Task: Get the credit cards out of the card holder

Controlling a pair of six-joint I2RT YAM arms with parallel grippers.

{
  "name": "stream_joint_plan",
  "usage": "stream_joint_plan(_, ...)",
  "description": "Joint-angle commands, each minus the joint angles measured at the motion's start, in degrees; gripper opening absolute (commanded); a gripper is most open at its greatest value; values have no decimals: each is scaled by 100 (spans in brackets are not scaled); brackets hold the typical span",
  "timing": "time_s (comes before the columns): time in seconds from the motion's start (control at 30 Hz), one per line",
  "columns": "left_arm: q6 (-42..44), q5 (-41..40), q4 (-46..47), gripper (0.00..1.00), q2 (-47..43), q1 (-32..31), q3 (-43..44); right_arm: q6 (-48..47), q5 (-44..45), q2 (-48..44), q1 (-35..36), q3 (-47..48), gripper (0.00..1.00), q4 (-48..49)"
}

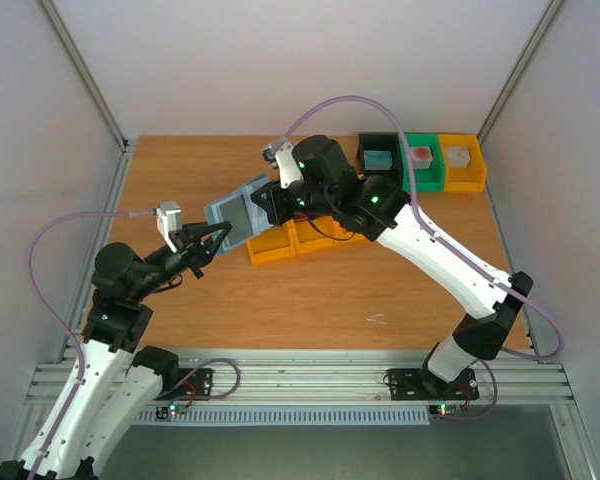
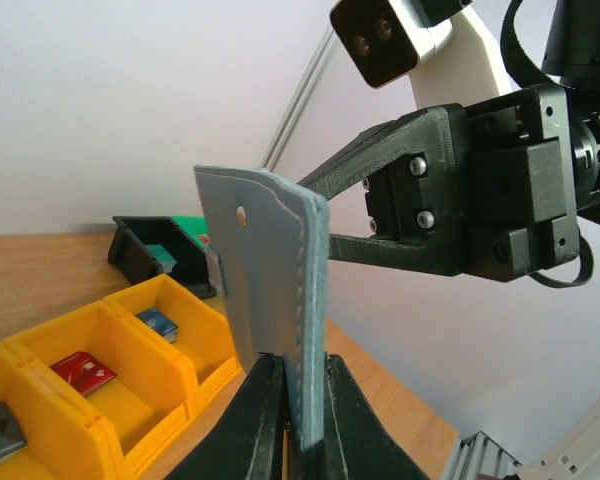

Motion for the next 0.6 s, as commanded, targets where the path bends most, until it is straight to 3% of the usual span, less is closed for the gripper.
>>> stream_joint_plan(0.0,-230,412,814,2,-102,20,28,-182,-1030,-240,-105,-64,1,340)
stream_joint_plan(0.13,-216,501,917,0,-98,17,29,-213,-1308,-286,-157,-49,1,343)
stream_joint_plan(0.27,-152,314,869,0,-88,21,56,-140,-1078,-152,-137,-81,20,146)
stream_joint_plan(0.57,-178,548,1052,0,-81,21,30,-136,-1239,-58,-103,-296,30,392)
